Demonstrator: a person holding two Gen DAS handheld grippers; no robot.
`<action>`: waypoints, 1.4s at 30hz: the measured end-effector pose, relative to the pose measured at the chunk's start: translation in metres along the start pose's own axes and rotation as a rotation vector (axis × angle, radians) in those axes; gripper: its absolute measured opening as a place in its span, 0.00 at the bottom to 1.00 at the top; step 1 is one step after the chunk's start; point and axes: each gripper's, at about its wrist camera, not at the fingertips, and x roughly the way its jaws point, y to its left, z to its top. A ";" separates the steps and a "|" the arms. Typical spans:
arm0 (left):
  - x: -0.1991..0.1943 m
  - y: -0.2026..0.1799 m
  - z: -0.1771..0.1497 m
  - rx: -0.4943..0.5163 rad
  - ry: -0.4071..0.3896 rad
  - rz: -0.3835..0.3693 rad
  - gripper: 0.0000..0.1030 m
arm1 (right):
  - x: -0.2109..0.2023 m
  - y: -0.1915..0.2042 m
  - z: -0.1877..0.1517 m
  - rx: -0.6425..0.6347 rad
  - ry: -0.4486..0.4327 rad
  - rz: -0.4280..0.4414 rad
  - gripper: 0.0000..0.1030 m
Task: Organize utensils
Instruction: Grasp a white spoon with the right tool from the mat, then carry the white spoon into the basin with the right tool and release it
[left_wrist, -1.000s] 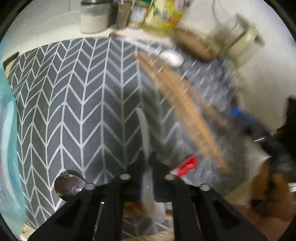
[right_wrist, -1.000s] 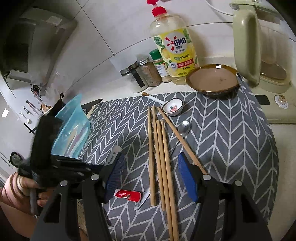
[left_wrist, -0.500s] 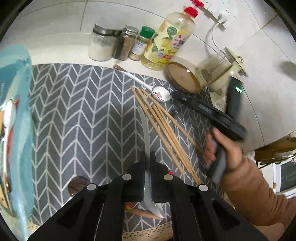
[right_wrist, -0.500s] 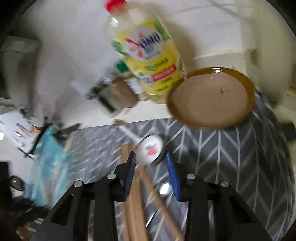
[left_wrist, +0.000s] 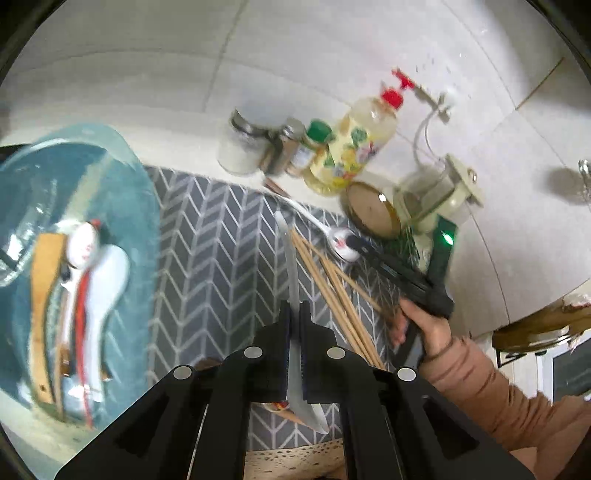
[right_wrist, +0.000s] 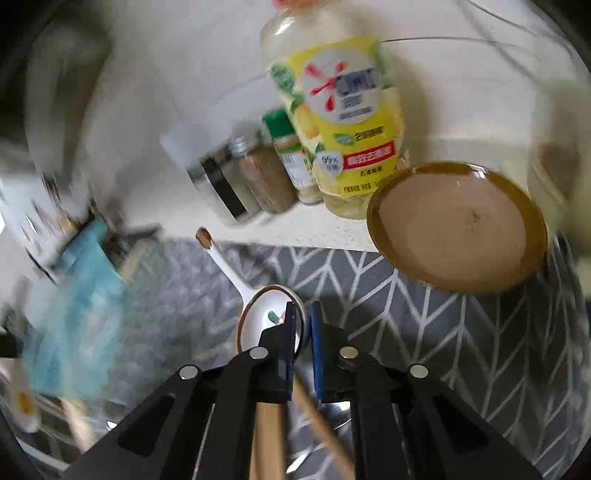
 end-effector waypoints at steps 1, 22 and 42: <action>-0.006 0.003 0.001 -0.003 -0.009 0.002 0.05 | -0.006 -0.003 -0.002 0.032 -0.012 0.017 0.08; -0.022 0.193 0.012 0.012 0.222 0.166 0.05 | -0.044 0.164 0.035 -0.248 0.001 0.356 0.08; -0.075 0.210 0.043 -0.046 0.107 0.238 0.31 | 0.023 0.247 0.040 -0.606 0.208 0.462 0.08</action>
